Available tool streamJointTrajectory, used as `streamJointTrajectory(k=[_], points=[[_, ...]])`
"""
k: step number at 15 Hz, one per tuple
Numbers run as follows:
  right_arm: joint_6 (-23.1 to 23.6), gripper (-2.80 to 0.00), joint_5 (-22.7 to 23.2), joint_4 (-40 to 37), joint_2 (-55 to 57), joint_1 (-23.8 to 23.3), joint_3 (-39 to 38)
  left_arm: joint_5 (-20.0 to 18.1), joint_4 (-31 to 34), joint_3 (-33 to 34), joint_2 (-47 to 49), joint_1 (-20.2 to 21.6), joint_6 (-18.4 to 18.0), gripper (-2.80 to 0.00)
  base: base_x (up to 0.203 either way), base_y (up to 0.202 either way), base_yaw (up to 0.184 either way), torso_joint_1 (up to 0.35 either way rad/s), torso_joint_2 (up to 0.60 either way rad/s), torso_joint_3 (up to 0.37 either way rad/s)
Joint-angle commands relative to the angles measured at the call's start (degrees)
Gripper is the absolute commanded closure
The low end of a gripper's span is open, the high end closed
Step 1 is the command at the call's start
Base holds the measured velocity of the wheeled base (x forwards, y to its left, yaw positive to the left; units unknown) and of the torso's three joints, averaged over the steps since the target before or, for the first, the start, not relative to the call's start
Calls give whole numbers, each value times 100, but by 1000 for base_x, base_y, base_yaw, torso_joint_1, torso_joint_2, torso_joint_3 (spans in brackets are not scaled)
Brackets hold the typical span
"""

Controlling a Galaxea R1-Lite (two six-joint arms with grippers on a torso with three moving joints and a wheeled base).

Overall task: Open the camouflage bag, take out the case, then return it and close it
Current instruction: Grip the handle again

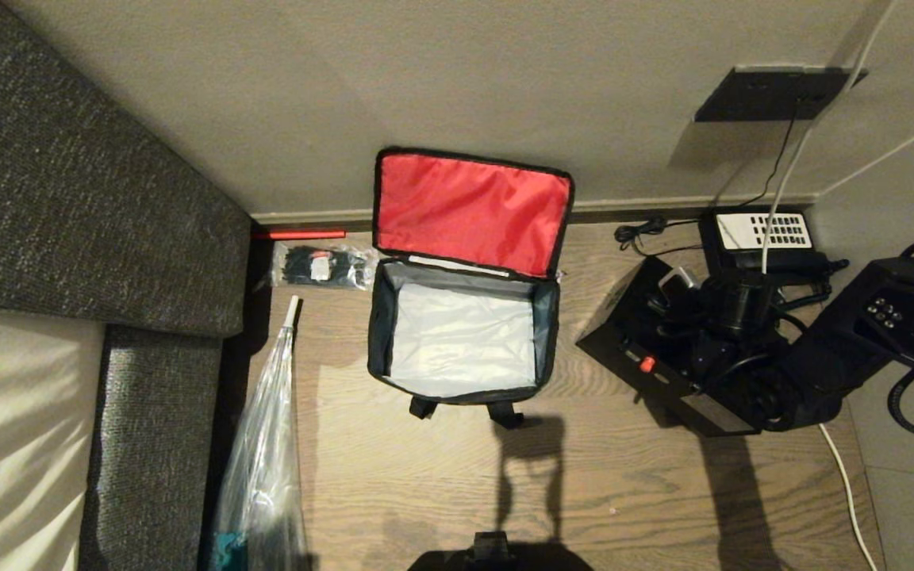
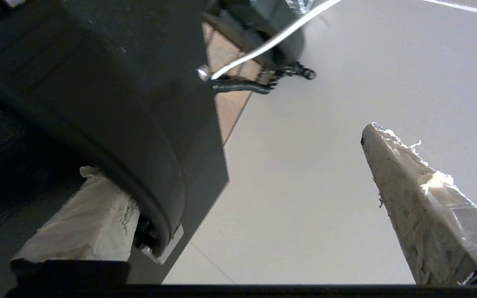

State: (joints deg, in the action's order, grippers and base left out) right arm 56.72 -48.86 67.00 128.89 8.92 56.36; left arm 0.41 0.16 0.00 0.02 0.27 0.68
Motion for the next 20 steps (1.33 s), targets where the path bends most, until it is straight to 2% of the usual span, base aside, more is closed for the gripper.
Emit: streamJointTrajectory(k=[1,3,4,15,20], points=[[25,-280,-1,31,32,-48,102,2,2,18,-11,4,2,0,0,0,0,0,0,0],[48,-280,25,16,101,-57,42,2,2,18,-11,0,2,0,0,0,0,0,0,0],[55,0,9,71,134,-57,50,2,2,18,-11,0,2,0,0,0,0,0,0,0],[133,0,-10,360,379,-49,208,2,2,18,-11,8,2,0,0,0,0,0,0,0],[301,0,-10,351,104,44,-36,2,2,18,-11,0,2,0,0,0,0,0,0,0]])
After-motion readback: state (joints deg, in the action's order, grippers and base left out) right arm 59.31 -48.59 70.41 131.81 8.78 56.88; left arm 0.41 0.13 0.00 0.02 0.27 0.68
